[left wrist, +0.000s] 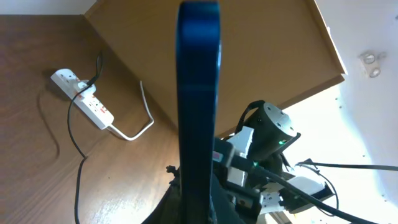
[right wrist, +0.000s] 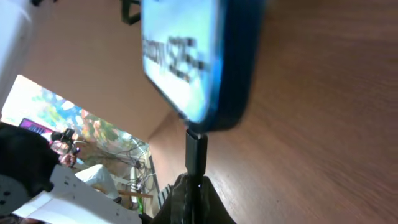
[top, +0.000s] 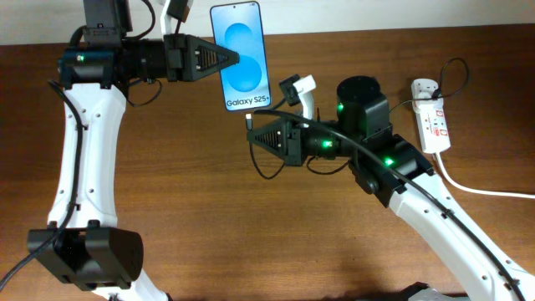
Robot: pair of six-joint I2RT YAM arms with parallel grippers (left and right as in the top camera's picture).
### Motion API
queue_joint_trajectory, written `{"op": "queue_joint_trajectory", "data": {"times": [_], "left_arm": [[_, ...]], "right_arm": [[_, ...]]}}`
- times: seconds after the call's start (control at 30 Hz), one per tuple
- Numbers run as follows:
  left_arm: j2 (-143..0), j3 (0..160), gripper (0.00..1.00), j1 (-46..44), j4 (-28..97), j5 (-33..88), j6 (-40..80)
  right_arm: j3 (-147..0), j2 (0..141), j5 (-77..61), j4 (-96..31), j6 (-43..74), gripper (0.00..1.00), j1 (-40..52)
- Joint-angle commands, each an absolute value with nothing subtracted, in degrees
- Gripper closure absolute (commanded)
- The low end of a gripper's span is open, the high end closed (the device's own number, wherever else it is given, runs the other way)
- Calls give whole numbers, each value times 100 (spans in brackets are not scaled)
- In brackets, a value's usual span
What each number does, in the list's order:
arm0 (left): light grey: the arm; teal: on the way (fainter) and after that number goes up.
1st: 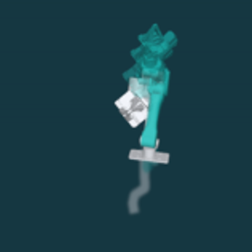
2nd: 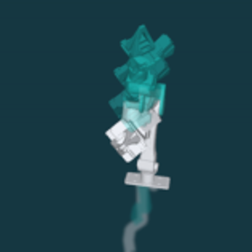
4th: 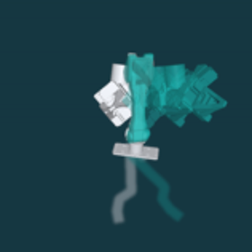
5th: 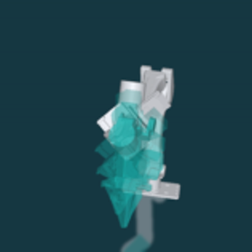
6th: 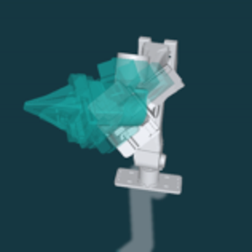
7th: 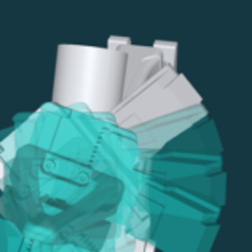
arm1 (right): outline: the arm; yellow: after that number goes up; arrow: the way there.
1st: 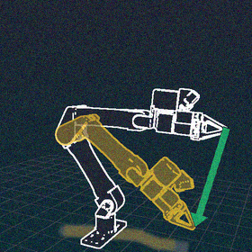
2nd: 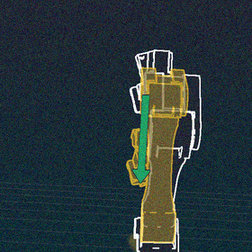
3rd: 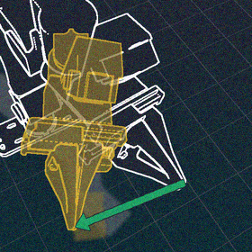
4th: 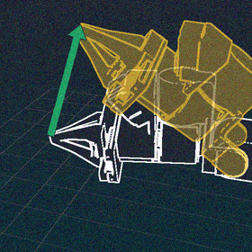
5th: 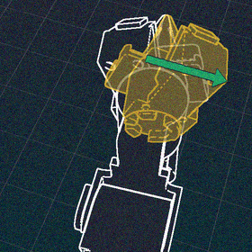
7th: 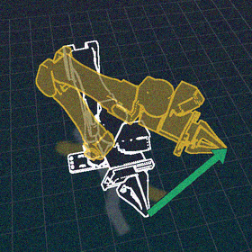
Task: Plug charger to phone and switch on socket
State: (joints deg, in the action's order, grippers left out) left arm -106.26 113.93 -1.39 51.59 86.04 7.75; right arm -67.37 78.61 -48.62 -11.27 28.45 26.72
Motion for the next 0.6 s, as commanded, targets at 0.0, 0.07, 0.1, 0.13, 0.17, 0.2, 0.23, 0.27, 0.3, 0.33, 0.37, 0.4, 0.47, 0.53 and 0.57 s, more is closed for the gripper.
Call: {"op": "queue_joint_trajectory", "data": {"times": [0.0, 0.07, 0.1, 0.13, 0.17, 0.2, 0.23, 0.27, 0.3, 0.33, 0.37, 0.4, 0.47, 0.53, 0.57], "left_arm": [[-10554, 11437, 100, -134, 5183, 8527, 576], [-10554, 11437, 100, -134, 5365, 8305, 574], [-10554, 11437, 100, -134, 5461, 8149, 574], [-10554, 11437, 100, -134, 5533, 8097, 548], [-10554, 11437, 100, -134, 5542, 8101, 550], [-10554, 11437, 100, -148, 5592, 8136, 548], [-10554, 11437, 100, -180, 5625, 8136, 526], [-10554, 11437, 100, -237, 5625, 8134, 368], [-10554, 11437, 100, -303, 5625, 8141, 360], [-10554, 11437, 100, -311, 5625, 8141, 360], [-10554, 11437, 100, -311, 5625, 8138, 360], [-10554, 11437, 100, -311, 5625, 8138, 360], [-10554, 11437, 100, -298, 5621, 8106, 349], [-10554, 11437, 100, -283, 5616, 7905, 272], [-10554, 11437, 100, -283, 5605, 7854, 272]], "right_arm": [[-6860, 7881, -4681, -1271, 2591, 96, 2694], [-6899, 7881, -4560, -1293, 2574, 96, 2696], [-6971, 7881, -4558, -1367, 2506, 96, 2700], [-7063, 7881, -4517, -1505, 2423, 96, 2700], [-7074, 7881, -4416, -1575, 2421, 96, 2700], [-7074, 7881, -4344, -1662, 2329, 96, 2700], [-7074, 7881, -4355, -1678, 2316, 96, 2700], [-7074, 7881, -4366, -1680, 2316, 96, 2707], [-7074, 7881, -4368, -1717, 2316, 96, 2705], [-7074, 7881, -4370, -1715, 2316, 96, 2705], [-7074, 7881, -4372, -1715, 2318, 96, 2705], [-7074, 7881, -4397, -1712, 2318, 96, 2705], [-7074, 7881, -4436, -1719, 2316, 96, 2705], [-7074, 7881, -4449, -1769, 2314, 96, 2705], [-7074, 7881, -4458, -1826, 2303, 96, 2705]]}}
